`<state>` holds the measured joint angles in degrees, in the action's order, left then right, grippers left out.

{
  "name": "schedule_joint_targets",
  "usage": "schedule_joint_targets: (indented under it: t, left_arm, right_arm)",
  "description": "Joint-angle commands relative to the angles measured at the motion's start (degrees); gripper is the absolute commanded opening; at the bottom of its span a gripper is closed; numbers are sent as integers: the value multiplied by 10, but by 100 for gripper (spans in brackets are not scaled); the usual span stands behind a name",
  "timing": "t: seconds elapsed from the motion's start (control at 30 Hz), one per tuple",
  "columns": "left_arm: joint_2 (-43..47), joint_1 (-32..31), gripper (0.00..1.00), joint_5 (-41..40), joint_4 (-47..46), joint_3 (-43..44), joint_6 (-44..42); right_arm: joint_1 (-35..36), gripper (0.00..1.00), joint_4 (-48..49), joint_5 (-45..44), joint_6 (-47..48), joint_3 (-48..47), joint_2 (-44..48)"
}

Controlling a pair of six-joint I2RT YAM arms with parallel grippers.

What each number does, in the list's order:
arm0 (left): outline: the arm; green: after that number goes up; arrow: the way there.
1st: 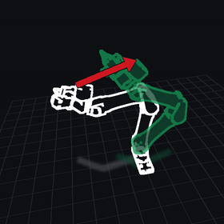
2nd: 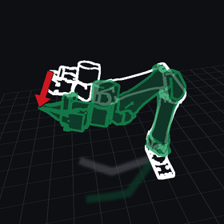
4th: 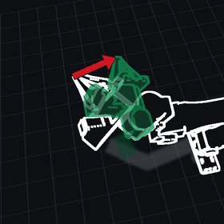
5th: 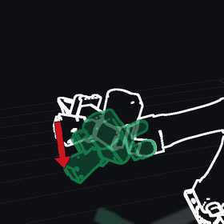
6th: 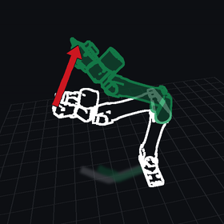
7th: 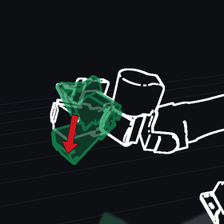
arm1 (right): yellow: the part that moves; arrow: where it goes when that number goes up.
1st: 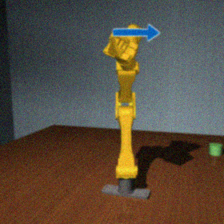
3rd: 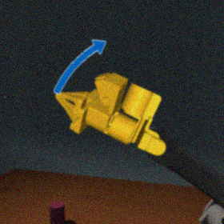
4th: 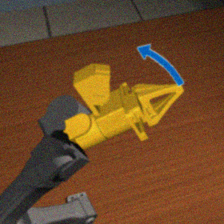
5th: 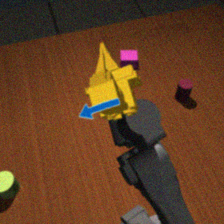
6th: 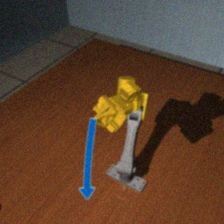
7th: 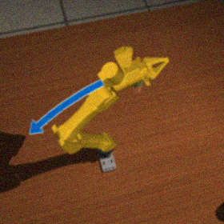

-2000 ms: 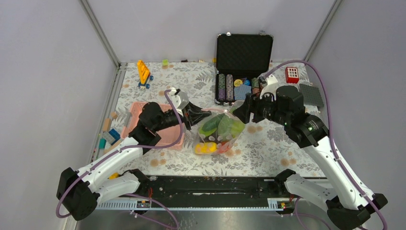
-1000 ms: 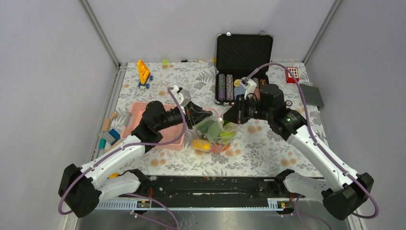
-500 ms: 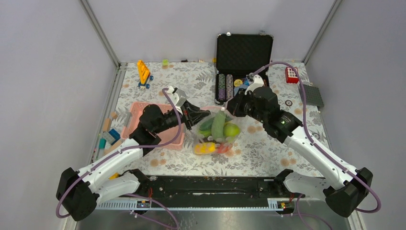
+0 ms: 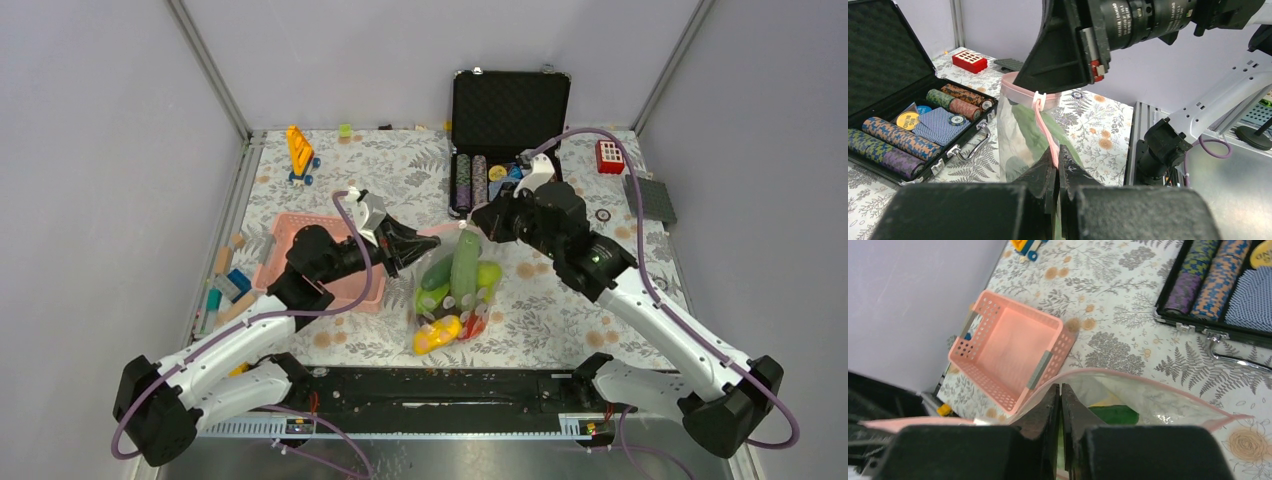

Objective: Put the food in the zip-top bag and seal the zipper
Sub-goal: Adjust the fake vegetable in the zipper food storage bag.

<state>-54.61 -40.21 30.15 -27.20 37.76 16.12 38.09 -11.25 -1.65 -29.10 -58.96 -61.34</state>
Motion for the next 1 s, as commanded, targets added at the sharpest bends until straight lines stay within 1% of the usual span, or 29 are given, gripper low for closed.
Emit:
schedule_joint_targets:
  t: [0.0,0.07,0.13,0.17,0.23,0.3,0.33,0.37,0.4,0.43,0.47,0.53,0.7,0.97]
  left_arm:
    - [3,-1,0,-24,-98,22,-1]
    - [-1,-1,0,-37,-94,23,0]
    - [-6,-1,0,-40,-90,27,3]
    - [-9,-1,0,-41,-91,28,7]
    - [-13,-1,0,-43,-88,31,7]
    - [-11,-1,0,-47,-86,30,7]
    - [-9,-1,0,-46,-86,28,7]
    - [-8,-1,0,-46,-88,27,7]
    - [-6,-1,0,-44,-87,25,5]
    - [-5,-1,0,-44,-86,24,3]
    - [-3,-1,0,-46,-86,23,2]
    - [4,-1,0,-46,-81,19,-1]
    - [25,-1,0,-46,-78,3,-10]
    - [37,-1,0,-31,-75,-5,-24]
  right_arm:
    - [9,11,-69,93,94,-14,10]
    - [9,12,-105,185,151,-36,-1]
    - [9,10,-143,294,169,-64,-28]
    - [9,7,-149,322,170,-72,-38]
    - [9,5,-139,344,160,-72,-47]
    - [9,6,-140,330,154,-69,-45]
    - [9,10,-143,323,154,-70,-44]
    - [9,20,-146,320,153,-71,-43]
    - [9,28,-146,309,144,-73,-40]
    - [9,42,-143,297,132,-72,-37]
    - [9,49,-143,280,123,-73,-31]
    - [9,57,-143,232,109,-71,-15]
    - [9,63,-144,131,111,-67,43]
    - [9,67,-145,36,154,-71,114]
